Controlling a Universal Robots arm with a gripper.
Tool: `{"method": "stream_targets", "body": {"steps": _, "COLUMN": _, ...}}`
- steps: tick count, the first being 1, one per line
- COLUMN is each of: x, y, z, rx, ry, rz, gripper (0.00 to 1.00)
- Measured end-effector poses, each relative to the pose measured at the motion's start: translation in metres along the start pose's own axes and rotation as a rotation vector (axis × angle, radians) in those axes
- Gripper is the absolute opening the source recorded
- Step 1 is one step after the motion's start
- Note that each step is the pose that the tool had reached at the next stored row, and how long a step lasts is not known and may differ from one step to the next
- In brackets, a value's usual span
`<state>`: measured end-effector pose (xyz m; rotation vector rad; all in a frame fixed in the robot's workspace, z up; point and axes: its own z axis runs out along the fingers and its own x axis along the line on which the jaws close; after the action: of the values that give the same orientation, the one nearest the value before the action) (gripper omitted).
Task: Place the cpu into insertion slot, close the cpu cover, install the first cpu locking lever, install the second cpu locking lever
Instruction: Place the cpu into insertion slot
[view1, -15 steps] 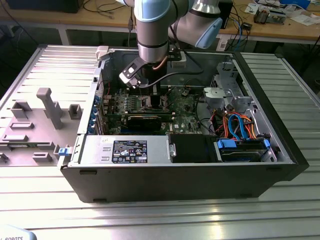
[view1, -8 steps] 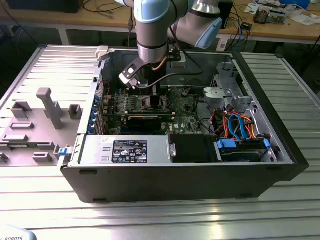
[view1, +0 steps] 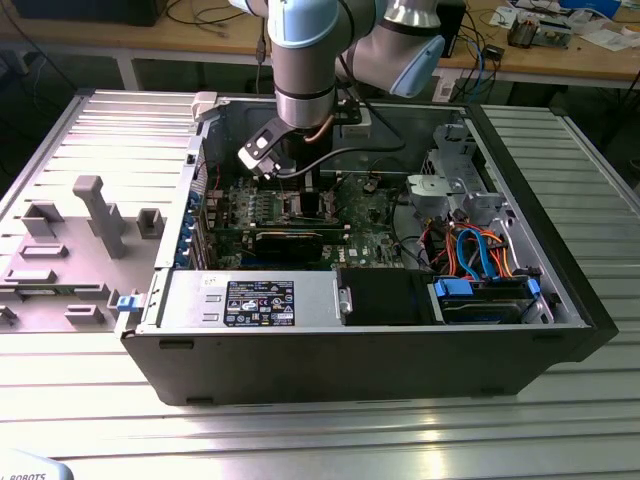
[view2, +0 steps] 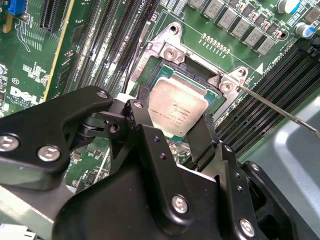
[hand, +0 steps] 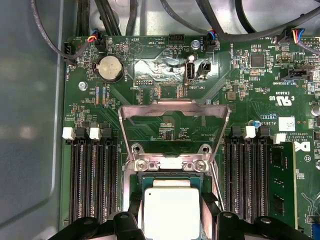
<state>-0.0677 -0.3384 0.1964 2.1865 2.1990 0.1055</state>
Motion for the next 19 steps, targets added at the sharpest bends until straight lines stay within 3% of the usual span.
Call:
{"method": "stream_targets", "body": {"steps": 6, "x": 0.0002, "y": 0.0001, "z": 0.0004, "rx": -0.0006, "ry": 0.0009, "rz": 0.000, "gripper": 0.55}}
{"method": "stream_targets", "body": {"steps": 7, "x": 0.0001, "y": 0.0001, "z": 0.0002, "rx": -0.0003, "ry": 0.0005, "rz": 0.000, "gripper": 0.62}}
{"method": "stream_targets", "body": {"steps": 13, "x": 0.0000, "y": 0.0001, "z": -0.0010, "rx": 0.0001, "ry": -0.0001, "rz": 0.000, "gripper": 0.62}}
{"method": "stream_targets", "body": {"steps": 19, "x": 0.0003, "y": 0.0010, "z": -0.0140, "rx": 0.0020, "ry": 0.0001, "rz": 0.000, "gripper": 0.62}}
